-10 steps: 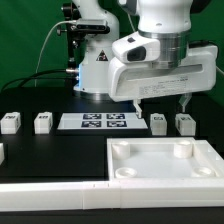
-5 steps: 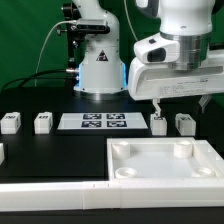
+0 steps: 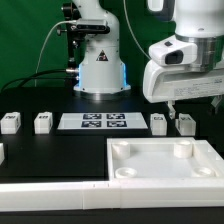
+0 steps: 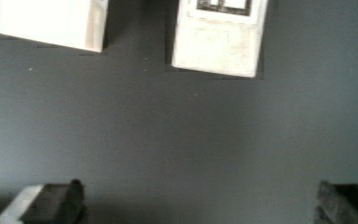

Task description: Assemble one leg

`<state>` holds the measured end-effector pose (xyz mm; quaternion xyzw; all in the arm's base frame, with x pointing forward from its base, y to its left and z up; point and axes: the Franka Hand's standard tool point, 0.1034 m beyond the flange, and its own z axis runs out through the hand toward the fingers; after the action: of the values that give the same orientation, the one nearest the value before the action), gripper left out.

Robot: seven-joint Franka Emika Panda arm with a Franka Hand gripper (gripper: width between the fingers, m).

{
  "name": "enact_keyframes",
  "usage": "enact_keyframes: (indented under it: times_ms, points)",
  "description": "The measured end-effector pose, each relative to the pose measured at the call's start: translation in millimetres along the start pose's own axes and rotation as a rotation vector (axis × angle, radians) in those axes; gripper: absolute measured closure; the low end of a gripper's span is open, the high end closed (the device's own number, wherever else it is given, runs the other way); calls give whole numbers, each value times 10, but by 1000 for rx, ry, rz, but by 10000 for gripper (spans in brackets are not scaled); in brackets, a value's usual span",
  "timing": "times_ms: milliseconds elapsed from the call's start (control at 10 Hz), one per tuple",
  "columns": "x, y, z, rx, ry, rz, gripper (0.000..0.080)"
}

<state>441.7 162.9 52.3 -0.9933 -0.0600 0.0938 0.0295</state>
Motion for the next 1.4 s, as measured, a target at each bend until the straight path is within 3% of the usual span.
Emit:
enact_keyframes:
  times_ms: [200,300,600,700,1100,1300,1400]
  points:
    - [-61,12,26,-7,-66,0,151]
    - [-166,8,79,-6,-190,17,151]
    - [-248,-61,167,5,-557,26,151]
    - [-264,-76,205,5,-620,25,151]
    - [-262,-58,289,10,-657,22,151]
    - [-313,-56,354,10,-694,21,151]
    - [-410,-48,360,6,-775,17,151]
